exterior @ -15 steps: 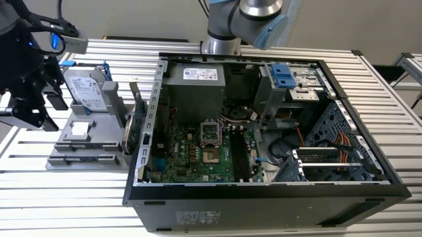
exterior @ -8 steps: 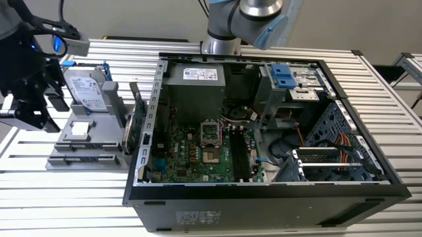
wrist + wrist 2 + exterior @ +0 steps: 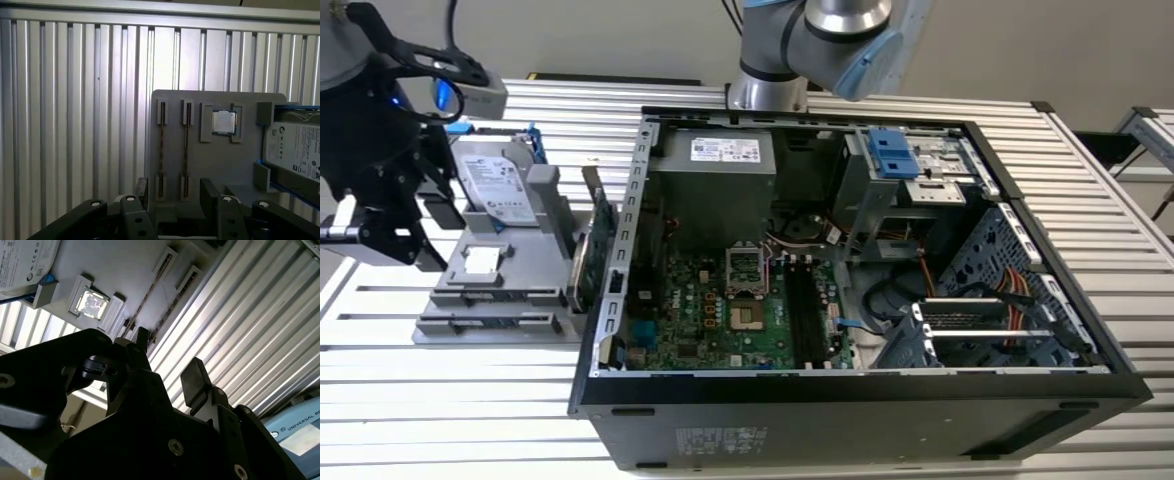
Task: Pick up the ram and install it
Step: 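Pick up the ram and move it above insertion slot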
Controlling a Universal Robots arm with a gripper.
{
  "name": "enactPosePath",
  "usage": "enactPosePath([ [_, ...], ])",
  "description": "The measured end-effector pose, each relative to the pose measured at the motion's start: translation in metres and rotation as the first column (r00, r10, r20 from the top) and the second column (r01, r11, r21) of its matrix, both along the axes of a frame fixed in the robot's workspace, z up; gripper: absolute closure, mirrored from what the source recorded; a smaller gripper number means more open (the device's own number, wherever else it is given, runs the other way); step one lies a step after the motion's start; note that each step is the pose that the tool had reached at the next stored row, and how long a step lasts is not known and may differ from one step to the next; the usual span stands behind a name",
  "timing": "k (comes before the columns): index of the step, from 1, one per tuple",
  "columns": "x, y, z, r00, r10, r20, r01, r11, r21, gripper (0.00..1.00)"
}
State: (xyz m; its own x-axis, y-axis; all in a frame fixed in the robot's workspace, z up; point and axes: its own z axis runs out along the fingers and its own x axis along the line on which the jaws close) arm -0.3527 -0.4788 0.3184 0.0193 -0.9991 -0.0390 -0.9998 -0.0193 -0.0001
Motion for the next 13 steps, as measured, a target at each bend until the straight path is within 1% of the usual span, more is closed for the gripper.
enactPosePath([
  [13, 0.0001, -0.0001, -0.0066, 1.0, 0.0, 0.0001, 0.0, 1.0, 0.0001, 1.0],
])
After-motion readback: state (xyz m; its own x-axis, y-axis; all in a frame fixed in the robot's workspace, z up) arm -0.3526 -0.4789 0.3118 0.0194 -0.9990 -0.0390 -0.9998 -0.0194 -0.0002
